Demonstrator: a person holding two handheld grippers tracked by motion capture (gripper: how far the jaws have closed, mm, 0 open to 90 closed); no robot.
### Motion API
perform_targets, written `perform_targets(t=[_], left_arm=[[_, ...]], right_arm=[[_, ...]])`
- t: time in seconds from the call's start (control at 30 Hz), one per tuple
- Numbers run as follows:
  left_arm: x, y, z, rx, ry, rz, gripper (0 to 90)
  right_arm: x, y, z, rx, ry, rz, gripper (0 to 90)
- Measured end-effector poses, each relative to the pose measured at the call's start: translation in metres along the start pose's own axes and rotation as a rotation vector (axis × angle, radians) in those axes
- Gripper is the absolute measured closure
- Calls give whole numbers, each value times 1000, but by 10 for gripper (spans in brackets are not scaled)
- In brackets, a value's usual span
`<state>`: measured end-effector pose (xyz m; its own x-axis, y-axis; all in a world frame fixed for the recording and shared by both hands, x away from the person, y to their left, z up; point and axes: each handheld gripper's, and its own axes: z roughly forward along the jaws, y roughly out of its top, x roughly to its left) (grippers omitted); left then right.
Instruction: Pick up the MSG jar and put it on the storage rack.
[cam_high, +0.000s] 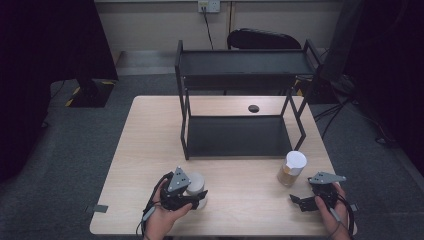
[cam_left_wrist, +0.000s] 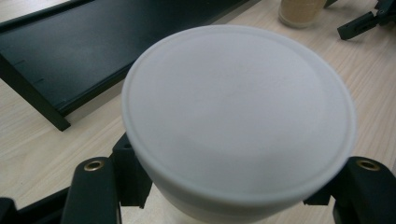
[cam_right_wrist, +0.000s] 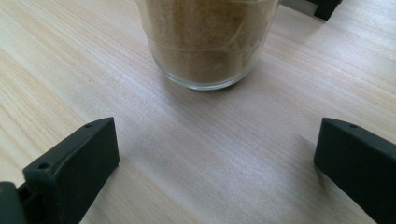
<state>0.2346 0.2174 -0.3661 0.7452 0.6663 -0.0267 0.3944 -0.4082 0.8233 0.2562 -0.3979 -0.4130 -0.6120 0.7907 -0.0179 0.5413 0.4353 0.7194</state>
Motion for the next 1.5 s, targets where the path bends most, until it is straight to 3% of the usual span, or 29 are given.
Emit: perform_targets(t=[0.47,0.67,0.87,0.97,1.5], left_arm=[[-4,3,0,7,19,-25,350],[-1,5,1,8,5,-53,350],[-1,8,2,17,2,-50,350],[2,9,1,6,-9,-72,351],[8,18,1,1,-24,-103,351]], right_arm=[[0,0,0,0,0,1,0],[0,0,0,0,0,2,0],[0,0,0,0,0,1,0],[0,0,0,0,0,1,0],[0,0,0,0,0,1,0]])
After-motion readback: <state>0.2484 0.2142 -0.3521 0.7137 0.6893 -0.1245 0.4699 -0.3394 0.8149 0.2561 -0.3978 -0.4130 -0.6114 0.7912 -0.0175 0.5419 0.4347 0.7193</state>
